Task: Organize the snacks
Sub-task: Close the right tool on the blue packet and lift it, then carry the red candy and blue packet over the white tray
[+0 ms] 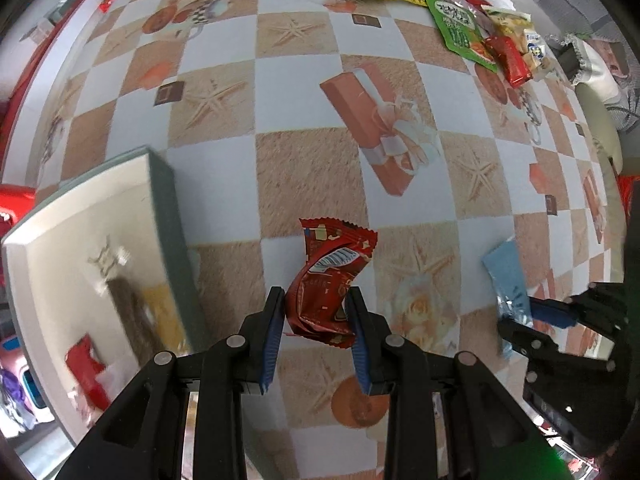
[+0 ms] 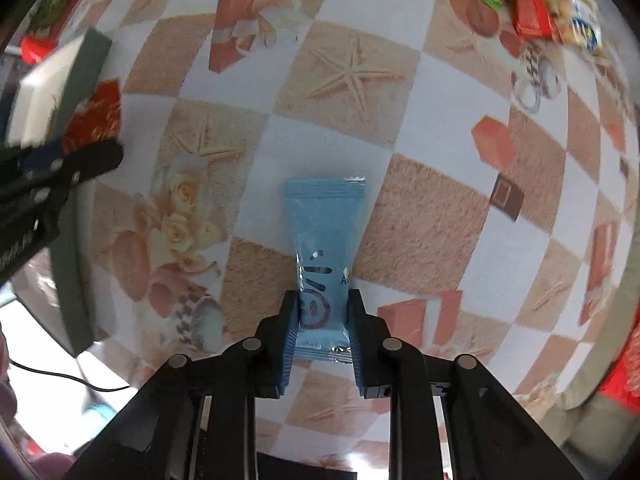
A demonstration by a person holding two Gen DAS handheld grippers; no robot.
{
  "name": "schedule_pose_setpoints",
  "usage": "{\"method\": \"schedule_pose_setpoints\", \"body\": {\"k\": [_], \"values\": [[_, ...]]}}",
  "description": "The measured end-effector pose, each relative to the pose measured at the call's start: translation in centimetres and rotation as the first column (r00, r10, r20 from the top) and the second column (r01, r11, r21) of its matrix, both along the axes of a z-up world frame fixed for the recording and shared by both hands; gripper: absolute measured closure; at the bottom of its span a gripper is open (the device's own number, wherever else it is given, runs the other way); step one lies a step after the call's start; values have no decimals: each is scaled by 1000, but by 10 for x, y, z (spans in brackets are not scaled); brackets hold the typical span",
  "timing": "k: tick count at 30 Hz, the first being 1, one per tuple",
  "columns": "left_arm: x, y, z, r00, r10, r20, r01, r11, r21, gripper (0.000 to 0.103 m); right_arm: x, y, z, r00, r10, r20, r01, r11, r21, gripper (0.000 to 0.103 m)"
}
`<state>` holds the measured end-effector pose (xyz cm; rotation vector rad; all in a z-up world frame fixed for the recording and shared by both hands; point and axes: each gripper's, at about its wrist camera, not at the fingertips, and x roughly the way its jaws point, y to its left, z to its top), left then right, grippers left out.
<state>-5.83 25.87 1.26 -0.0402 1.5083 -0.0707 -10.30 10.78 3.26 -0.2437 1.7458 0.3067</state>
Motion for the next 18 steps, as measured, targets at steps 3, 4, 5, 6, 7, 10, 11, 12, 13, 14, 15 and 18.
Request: {"method": "schedule_pose_setpoints", "body": {"k": [3,4,5,6,7,10,11,12,13,14,15,18], "values": [[-14,2,17,999,25,33,-25,1000,-11,69,-2,-4,14,997,-73,-17,74,993,87,78],[-19,5,22,998,41,44,-41,999,-17,69,-3,-5,18,996,-86,-19,87,990,110,78],[-24,7,27,997,55,53,-54,998,-24,69,-5,-4,24,995,-94,-19,96,988,123,78],[-30,11,32,995,77,61,-75,997,-34,69,-5,-4,28,995,-98,-16,99,987,130,78],[-35,14,36,993,93,66,-90,995,-41,69,-6,-3,32,995,-101,-16,102,985,139,78],[-50,25,45,986,146,78,-142,988,-58,69,-10,-7,43,994,-110,-16,111,981,161,78],[-56,29,48,983,162,82,-157,986,-63,69,-12,-10,46,994,-110,-14,110,980,166,78],[-59,35,51,981,174,86,-169,983,-66,69,-15,-15,47,994,-108,-9,108,979,172,78],[-64,38,55,978,186,91,-181,981,-68,69,-15,-12,51,994,-106,-5,105,979,176,78],[-70,42,59,975,199,99,-193,979,-65,69,-14,-11,52,995,-103,-2,101,978,180,78],[-75,44,63,972,208,105,-203,977,-62,69,-16,-7,54,995,-96,1,94,978,186,78],[-84,54,69,964,237,121,-232,971,-50,69,-17,-1,67,998,-67,15,63,977,205,78]]}}
